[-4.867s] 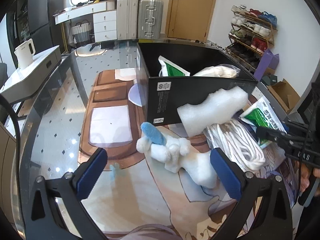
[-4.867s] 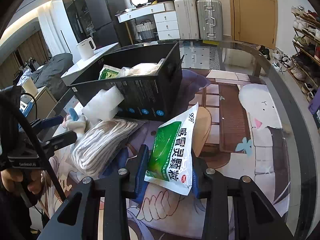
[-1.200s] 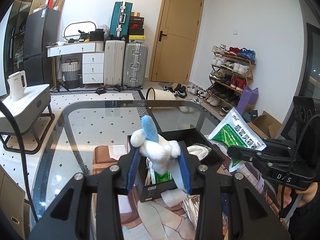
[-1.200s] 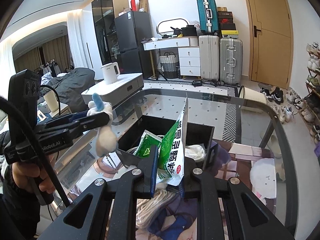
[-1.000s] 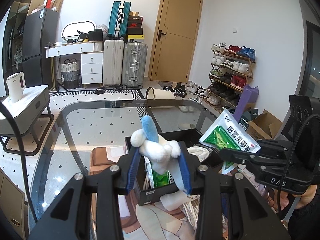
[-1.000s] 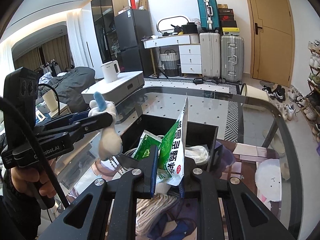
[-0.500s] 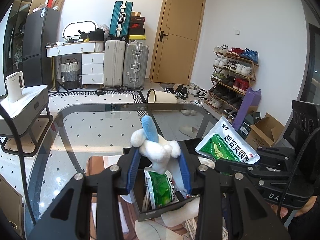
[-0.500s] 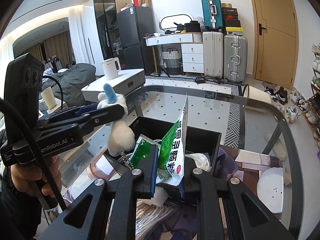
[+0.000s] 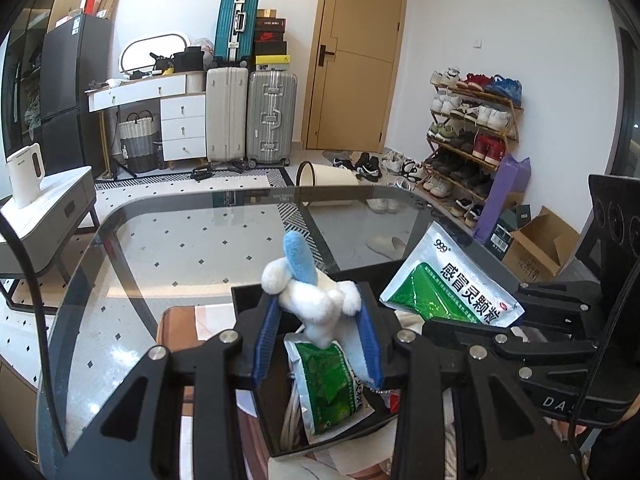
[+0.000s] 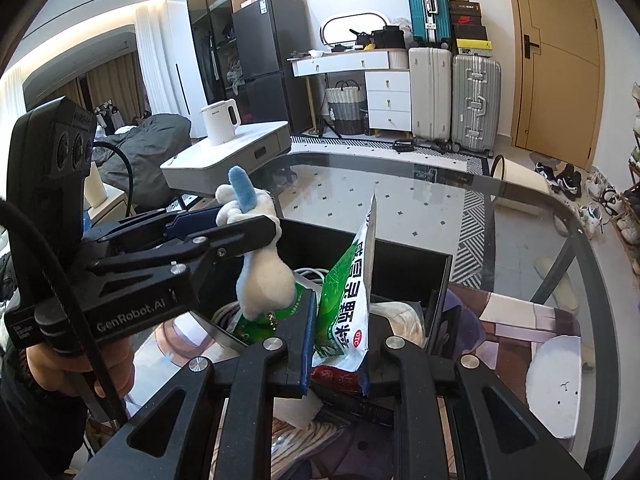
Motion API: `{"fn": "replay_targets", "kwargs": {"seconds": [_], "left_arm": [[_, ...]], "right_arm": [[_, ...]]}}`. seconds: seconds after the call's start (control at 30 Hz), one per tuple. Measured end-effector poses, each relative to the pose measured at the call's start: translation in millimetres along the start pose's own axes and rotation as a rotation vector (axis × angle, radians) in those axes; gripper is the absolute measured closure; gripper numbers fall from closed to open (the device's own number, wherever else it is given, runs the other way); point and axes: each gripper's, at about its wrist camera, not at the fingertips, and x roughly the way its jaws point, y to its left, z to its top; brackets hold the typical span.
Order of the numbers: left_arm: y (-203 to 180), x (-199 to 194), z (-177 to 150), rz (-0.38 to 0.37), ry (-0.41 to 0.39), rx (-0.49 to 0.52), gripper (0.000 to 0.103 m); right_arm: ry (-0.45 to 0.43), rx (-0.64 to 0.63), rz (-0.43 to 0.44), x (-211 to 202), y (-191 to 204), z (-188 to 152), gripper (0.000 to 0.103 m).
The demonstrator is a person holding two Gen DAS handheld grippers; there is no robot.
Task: Organize soft objects
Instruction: 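Open both grippers to drop the plush toy and packet into the box, then move the right gripper to the bagged white rope bundle on the table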
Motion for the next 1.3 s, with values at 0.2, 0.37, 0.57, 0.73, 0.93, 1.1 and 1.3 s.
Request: {"fn": "replay_targets", "kwargs": {"seconds": [0.2,0.37,0.57,0.73,0.93,1.1,1.3], "left_arm": [[-1.1,15.6,-5.9,0.012,0.037,0.019,0.067],[-4.5,25.5,-12.1,0.026,0.061,0.041,0.067],[-12.6,28.2,-18.0,0.041,0.070,0.080,0.066],[-14.6,25.7,-19.5,0.040,0.071,0.098,0.066],[-17.0,21.4,-22.5,0.056,0.086,0.130,0.060],[-14.7,14.3,-21.5,0.027,0.101,0.101,0.044],[-13.0,-6.3,-21.6,0.044,0.082,0.082,0.034]], "right_arm": [[0.022,0.010,0.004,17.0,-8.0,-0.5,0.086],[0.038,0.012,0.011,28.6,-12.1,-1.2,0.086],[0.055,0.009,0.020,33.2,-11.5,-2.3,0.086],[0.076,0.000,0.035,36.6,-7.8,-5.9,0.086],[0.085,-0.023,0.002,38.0,-2.2,-4.9,0.080],[0.040,-0.061,-0.050,22.5,-2.0,-4.2,0.063],[-0.010,-0.047,-0.110,-6.2,-11.4,-7.9,0.043]]}}
